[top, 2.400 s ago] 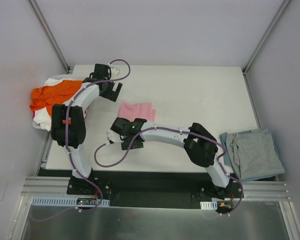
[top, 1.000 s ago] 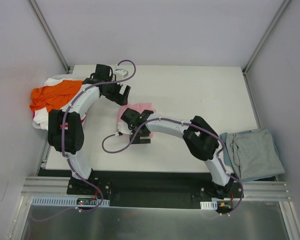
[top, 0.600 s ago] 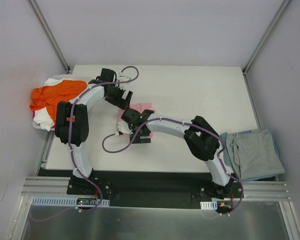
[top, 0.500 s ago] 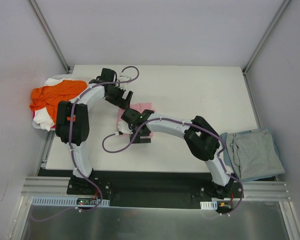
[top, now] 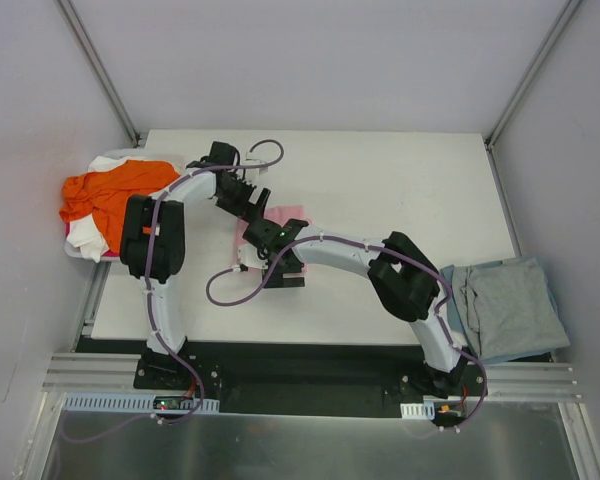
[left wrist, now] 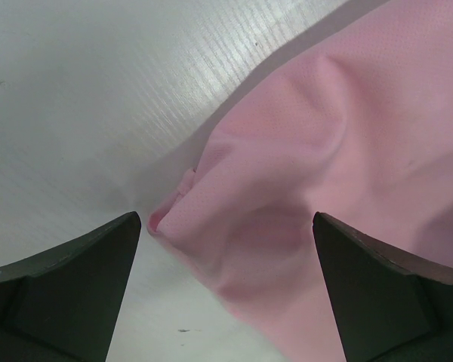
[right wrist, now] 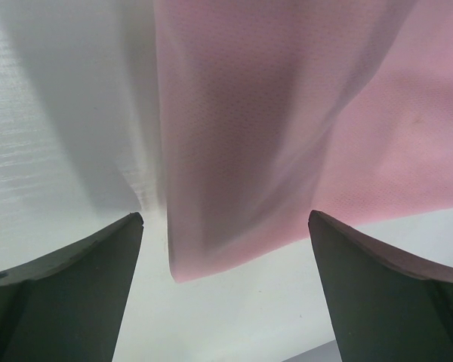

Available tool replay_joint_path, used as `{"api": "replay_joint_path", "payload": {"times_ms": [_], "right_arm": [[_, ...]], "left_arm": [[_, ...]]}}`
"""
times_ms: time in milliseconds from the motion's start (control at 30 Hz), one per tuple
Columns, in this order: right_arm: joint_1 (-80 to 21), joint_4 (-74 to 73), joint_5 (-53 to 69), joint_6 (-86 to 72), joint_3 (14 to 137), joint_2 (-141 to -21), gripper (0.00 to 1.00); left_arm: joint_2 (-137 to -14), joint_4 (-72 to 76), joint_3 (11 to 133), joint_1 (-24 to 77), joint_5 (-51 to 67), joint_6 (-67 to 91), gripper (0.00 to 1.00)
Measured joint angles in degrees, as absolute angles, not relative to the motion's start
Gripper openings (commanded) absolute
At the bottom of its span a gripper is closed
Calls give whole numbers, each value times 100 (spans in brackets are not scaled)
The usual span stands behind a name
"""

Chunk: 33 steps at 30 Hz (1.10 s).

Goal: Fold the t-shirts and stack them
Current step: Fold the tshirt

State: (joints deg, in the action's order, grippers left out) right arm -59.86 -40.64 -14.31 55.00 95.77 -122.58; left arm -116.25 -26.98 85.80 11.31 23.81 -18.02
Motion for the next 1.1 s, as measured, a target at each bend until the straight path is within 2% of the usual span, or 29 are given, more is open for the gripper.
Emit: {"api": "replay_joint_path", "payload": {"times_ms": [1100], "right_arm": [[-5964,-4095,-1472,5531,9585,-12256,95]], "left_arm": [[-11974,-2906,8923,1205,2532,-1892,99]]}}
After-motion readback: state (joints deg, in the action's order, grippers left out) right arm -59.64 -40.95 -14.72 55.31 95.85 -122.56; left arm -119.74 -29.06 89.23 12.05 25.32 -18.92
